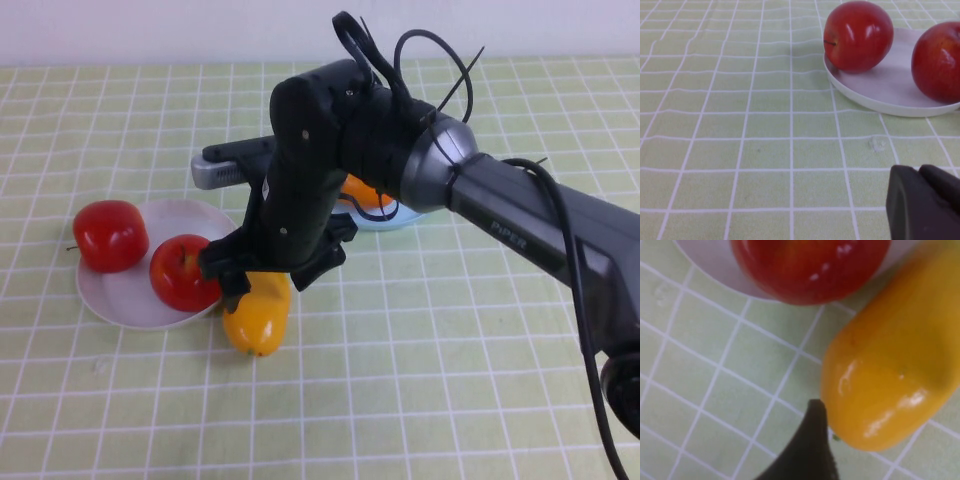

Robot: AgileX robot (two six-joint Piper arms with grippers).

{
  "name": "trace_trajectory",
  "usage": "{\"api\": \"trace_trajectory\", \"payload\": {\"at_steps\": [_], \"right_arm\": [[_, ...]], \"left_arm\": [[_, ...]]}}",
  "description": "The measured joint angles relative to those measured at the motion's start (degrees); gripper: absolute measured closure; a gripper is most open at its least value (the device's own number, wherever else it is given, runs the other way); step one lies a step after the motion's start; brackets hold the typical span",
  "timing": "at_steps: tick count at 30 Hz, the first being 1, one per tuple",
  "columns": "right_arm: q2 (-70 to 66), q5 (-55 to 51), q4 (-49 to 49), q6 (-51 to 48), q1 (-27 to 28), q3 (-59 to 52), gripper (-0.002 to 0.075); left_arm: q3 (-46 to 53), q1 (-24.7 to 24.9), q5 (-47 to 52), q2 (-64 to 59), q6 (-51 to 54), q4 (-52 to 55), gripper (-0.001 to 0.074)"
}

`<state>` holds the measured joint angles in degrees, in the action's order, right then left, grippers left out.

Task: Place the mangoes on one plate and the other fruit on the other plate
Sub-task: Put another type of fruit in the right plate

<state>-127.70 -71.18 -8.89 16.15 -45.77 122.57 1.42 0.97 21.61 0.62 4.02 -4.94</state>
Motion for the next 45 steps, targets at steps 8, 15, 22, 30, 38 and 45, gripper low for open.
{"api": "trace_trajectory", "payload": {"at_steps": [8,15,22,30,38,45], "right_arm": [[-2.21,0.18,0.63,2.80,0.00,-0.55,0.0104],[-4.01,0.87,0.42,4.40,0.00,-0.55,0.0104],[-4.04,4.61,1.70,4.49,0.00,-0.55,0.0104],[-6.84,6.33,3.35,4.53,0.00,-0.55,0.0104],[-7.86,6.59,3.54,4.53,0.35,-0.55,0.0174],[-7.50,5.86,3.43,1.51,0.43,-0.55,0.0173]], "left_arm": [[0.00,0.00,0.00,0.00,0.00,0.02,0.0731],[0.00,0.00,0.00,0.00,0.00,0.02,0.0731],[0.00,0.00,0.00,0.00,0.00,0.02,0.0731],[0.00,0.00,0.00,0.00,0.00,0.02,0.0731],[0.00,0.00,0.00,0.00,0.00,0.02,0.0731],[0.00,0.00,0.00,0.00,0.00,0.02,0.0731]]}}
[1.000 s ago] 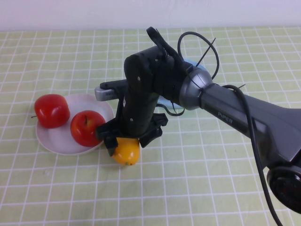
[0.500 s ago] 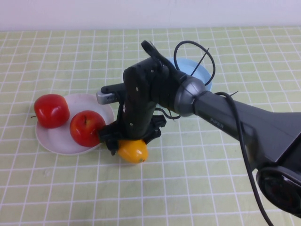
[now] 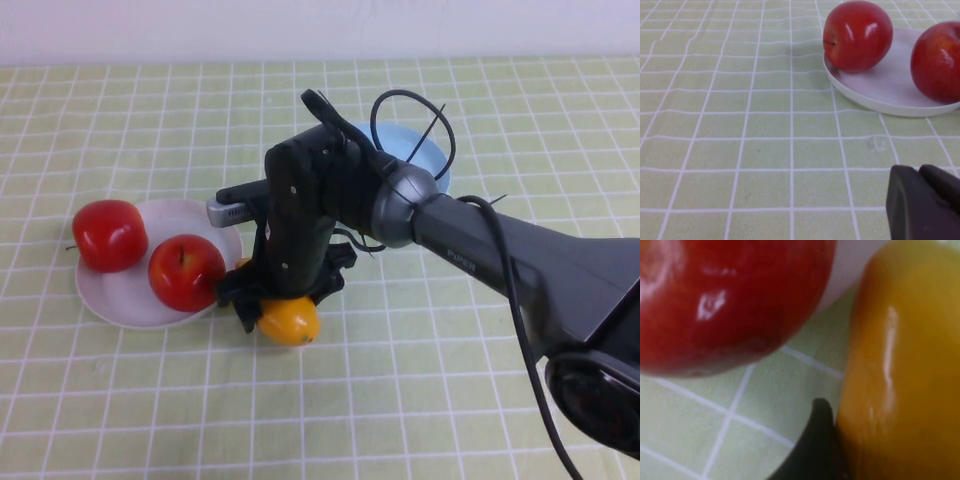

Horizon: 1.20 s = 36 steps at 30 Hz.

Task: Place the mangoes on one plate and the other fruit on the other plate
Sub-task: Put another type of fruit in the right plate

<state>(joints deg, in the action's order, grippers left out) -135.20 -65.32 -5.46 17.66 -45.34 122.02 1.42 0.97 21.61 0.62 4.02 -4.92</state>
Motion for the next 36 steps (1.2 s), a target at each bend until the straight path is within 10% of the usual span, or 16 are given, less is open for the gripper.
{"api": "trace_trajectory", "payload": {"at_steps": [22,36], "right_arm": [[4.49,12.19,12.50,-5.89,19.61,0.12,0.0174],[0.70,16.59,8.95,-9.99,21.41,0.29,0.0134]], "left_arm": [[0.00,0.00,0.00,0.00,0.00,0.00,0.0731],[0.00,0.00,0.00,0.00,0.00,0.00,0.0731]]}}
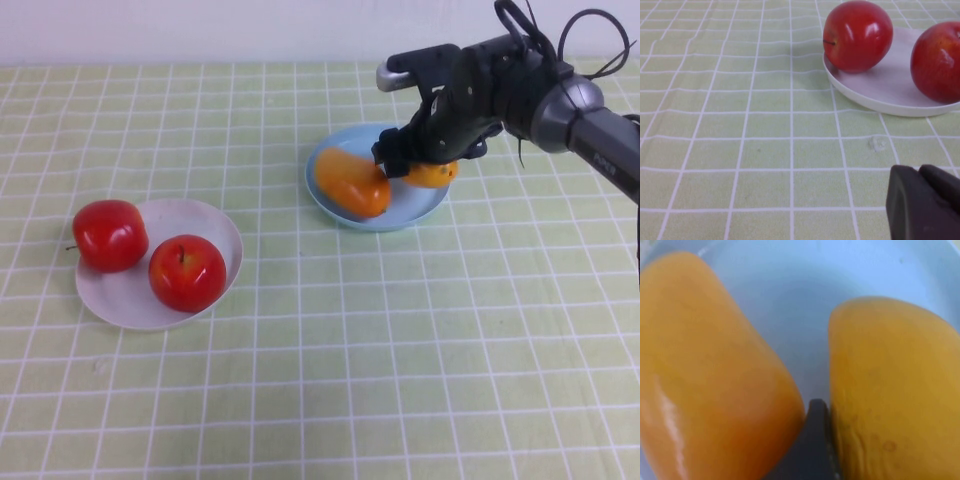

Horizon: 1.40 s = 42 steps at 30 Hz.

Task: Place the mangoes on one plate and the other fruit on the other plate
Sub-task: Put another type of fruit in the right plate

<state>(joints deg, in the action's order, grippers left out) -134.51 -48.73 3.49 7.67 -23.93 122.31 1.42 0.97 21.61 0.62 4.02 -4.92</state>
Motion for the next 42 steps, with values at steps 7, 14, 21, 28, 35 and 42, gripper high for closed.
{"api": "trace_trajectory", "payload": {"at_steps": [7,14,21,28,35,42], "right_arm": [[0.00,-1.04,-0.14,-0.22,0.00,4.73,0.0134],[0.06,1.27,-0.14,-0.22,-0.11,6.29,0.0134],[-2.10,2.85,-0.14,-0.22,-0.11,6.43,0.0134],[-3.53,2.47,-1.03,-0.22,-0.11,6.48,0.0072],[-4.26,-0.15,-1.60,-0.22,-0.11,6.48,0.0048],[-0.29,-4.27,-2.34,-0.22,-0.22,6.48,0.0083]], "left_arm": [[0.00,0.00,0.00,0.00,0.00,0.00,0.0731],[0.00,0.00,0.00,0.00,0.00,0.00,0.0731],[0.00,0.00,0.00,0.00,0.00,0.00,0.0731],[0.00,0.00,0.00,0.00,0.00,0.00,0.0731],[0.00,0.00,0.00,0.00,0.00,0.00,0.0731],[0.00,0.00,0.00,0.00,0.00,0.00,0.0731]]}}
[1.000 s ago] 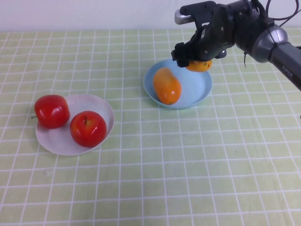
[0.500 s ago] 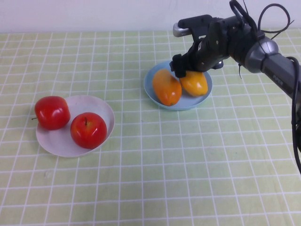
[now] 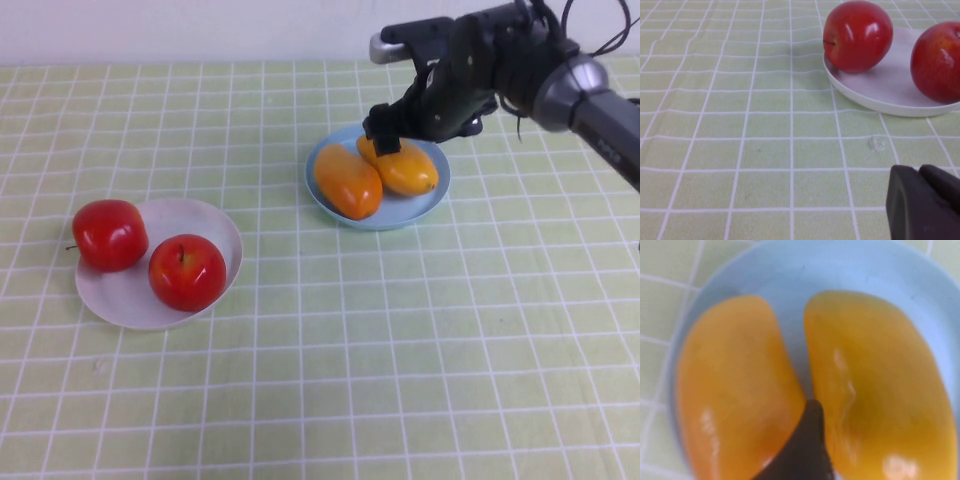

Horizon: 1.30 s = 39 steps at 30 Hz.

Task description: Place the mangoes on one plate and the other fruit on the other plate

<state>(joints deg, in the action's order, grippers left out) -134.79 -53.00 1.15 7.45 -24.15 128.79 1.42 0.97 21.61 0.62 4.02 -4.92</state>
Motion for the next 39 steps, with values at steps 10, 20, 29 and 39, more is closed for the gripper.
{"api": "trace_trajectory", "payload": {"at_steps": [10,20,29,39], "right_arm": [[15.70,-9.52,-1.50,0.00,-3.13,-10.59,0.0645],[43.22,-9.86,-2.18,-1.25,-4.73,-37.89,0.0739],[70.34,-8.46,-4.94,-1.49,-4.73,-59.29,0.0740],[88.64,-1.34,-7.40,-6.55,-4.73,-76.13,0.0740]], "left_arm": [[0.00,0.00,0.00,0.00,0.00,0.00,0.0731],[0.00,0.00,0.00,0.00,0.00,0.00,0.0731],[0.00,0.00,0.00,0.00,0.00,0.00,0.0731],[0.00,0.00,0.00,0.00,0.00,0.00,0.0731]]}}
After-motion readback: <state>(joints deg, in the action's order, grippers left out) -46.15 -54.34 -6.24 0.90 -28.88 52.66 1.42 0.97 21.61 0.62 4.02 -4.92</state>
